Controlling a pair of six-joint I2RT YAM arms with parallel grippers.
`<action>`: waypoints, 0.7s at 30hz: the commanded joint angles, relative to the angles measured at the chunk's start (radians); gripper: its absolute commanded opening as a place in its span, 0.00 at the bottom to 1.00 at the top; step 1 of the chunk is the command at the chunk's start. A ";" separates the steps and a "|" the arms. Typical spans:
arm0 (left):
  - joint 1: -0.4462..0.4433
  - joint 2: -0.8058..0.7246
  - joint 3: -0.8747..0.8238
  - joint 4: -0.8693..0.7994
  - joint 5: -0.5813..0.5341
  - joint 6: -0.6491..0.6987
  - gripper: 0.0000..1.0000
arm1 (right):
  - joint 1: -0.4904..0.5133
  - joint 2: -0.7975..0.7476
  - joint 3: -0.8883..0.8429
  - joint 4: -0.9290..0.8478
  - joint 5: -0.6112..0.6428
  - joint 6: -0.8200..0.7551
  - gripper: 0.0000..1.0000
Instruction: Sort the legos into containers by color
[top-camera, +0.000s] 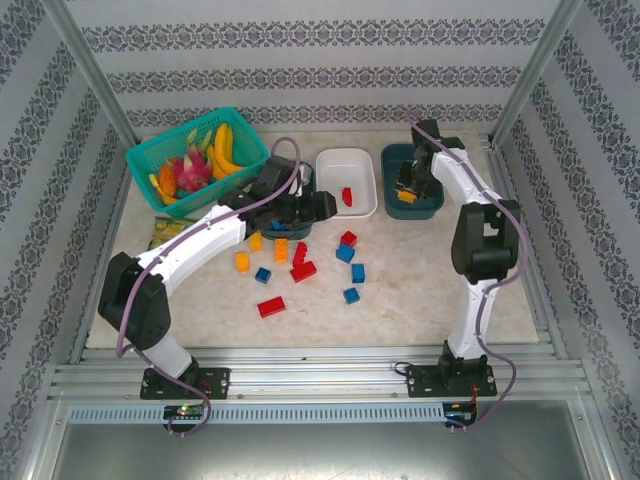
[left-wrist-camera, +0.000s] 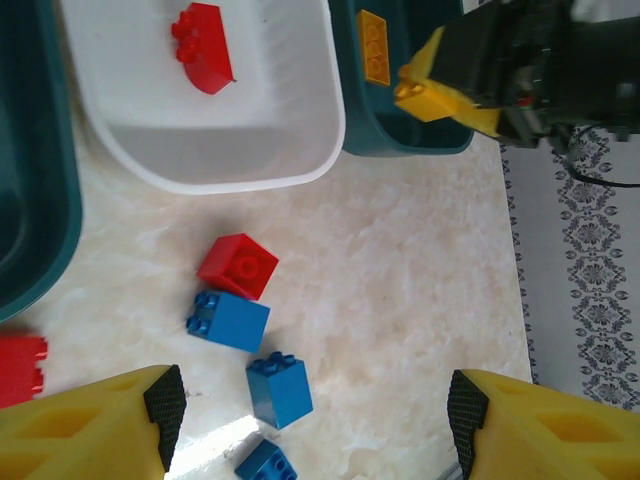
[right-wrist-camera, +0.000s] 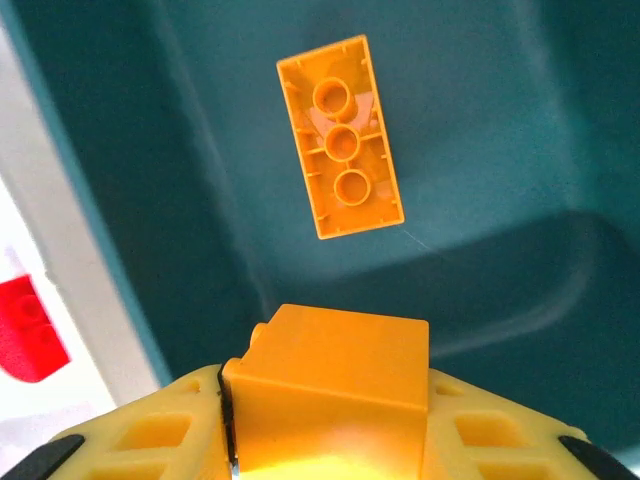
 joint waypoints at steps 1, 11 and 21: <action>-0.021 0.034 0.056 0.035 0.011 0.009 0.73 | -0.013 0.048 0.046 -0.074 -0.024 -0.068 0.25; -0.032 0.062 0.100 0.005 0.001 0.005 0.72 | -0.039 0.158 0.134 -0.111 -0.086 -0.072 0.48; -0.031 -0.020 0.106 -0.035 -0.028 -0.007 0.73 | -0.029 -0.008 0.156 -0.111 -0.070 -0.059 0.62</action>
